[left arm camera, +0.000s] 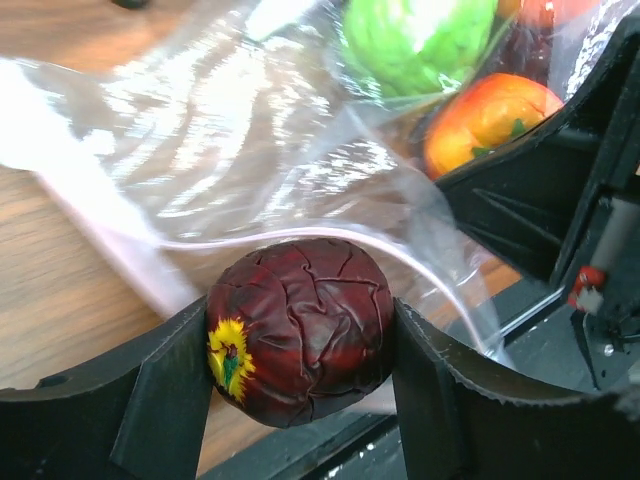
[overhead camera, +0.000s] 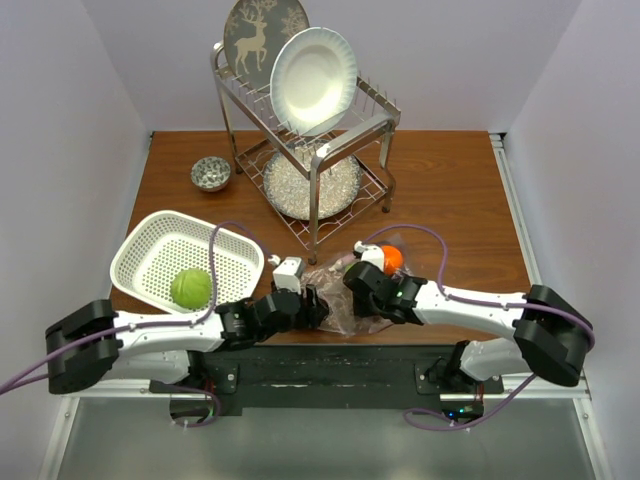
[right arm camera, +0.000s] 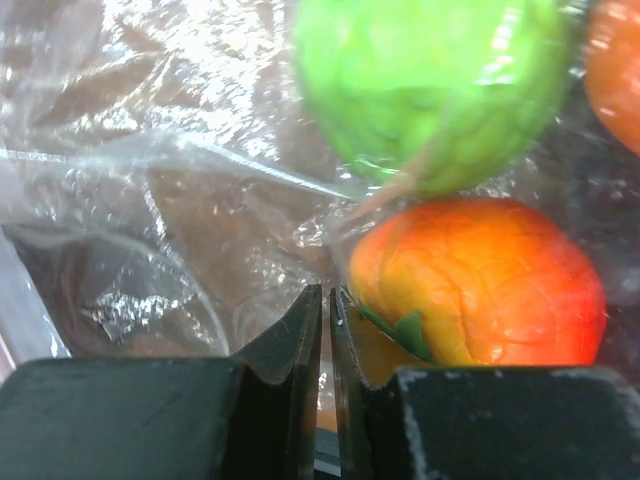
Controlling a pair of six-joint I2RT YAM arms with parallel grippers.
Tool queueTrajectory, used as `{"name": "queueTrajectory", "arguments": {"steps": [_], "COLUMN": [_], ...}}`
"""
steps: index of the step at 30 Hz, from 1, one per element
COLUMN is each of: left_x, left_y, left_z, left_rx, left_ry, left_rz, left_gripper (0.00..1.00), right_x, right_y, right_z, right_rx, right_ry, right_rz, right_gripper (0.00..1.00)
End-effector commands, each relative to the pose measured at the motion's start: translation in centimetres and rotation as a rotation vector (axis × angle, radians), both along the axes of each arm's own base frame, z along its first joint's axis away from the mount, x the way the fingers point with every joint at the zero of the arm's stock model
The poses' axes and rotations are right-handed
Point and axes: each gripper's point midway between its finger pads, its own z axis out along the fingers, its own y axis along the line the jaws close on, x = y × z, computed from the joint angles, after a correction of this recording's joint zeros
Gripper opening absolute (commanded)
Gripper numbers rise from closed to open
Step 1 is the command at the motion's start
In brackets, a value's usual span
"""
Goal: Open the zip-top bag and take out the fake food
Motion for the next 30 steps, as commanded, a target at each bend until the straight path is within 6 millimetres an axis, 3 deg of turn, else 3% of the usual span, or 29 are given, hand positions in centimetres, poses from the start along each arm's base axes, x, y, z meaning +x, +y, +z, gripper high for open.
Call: {"name": "queueTrajectory", "arguments": {"steps": [1, 5, 9, 13, 16, 17, 20, 22, 26, 28, 30], "left_x": [0.4, 0.0, 0.6, 1.7, 3.2, 4.6, 6.9, 8.1, 12.0, 13.2, 14.3], "left_y": [2.3, 5.1, 7.3, 8.9, 10.5, 11.7, 13.7, 14.6, 19.3, 20.5, 23.1], "left_z": [1.2, 1.3, 3.3, 7.1, 9.1, 9.9, 10.5, 10.4, 11.1, 10.7, 10.4], "left_rx": [0.011, 0.078, 0.094, 0.055, 0.062, 0.062, 0.066, 0.083, 0.103, 0.119, 0.138], "left_ry": [-0.009, 0.017, -0.006, -0.095, -0.145, -0.153, -0.17, -0.171, -0.176, -0.173, -0.165], "left_rz": [0.094, 0.16, 0.252, 0.316, 0.369, 0.427, 0.486, 0.509, 0.691, 0.722, 0.817], "left_gripper": [0.29, 0.26, 0.22, 0.26, 0.3, 0.3, 0.31, 0.31, 0.31, 0.31, 0.31], "right_x": [0.8, 0.9, 0.9, 0.9, 0.8, 0.8, 0.8, 0.9, 0.8, 0.8, 0.7], "right_y": [-1.3, -1.4, -1.5, -1.5, -1.6, -1.6, -1.4, -1.4, -1.3, -1.3, -1.4], "right_z": [0.6, 0.9, 1.4, 2.0, 2.3, 2.4, 2.9, 3.2, 3.8, 4.0, 4.1], "right_rx": [-0.005, 0.002, 0.009, 0.021, 0.024, 0.027, 0.039, 0.041, 0.051, 0.048, 0.045], "right_ry": [-0.039, -0.044, -0.051, -0.061, -0.065, -0.066, -0.072, -0.079, -0.083, -0.084, -0.083], "right_rz": [-0.049, -0.047, -0.045, -0.034, -0.03, -0.028, -0.02, -0.017, -0.009, -0.001, 0.003], "right_gripper": [0.11, 0.12, 0.11, 0.12, 0.12, 0.12, 0.11, 0.12, 0.11, 0.11, 0.11]}}
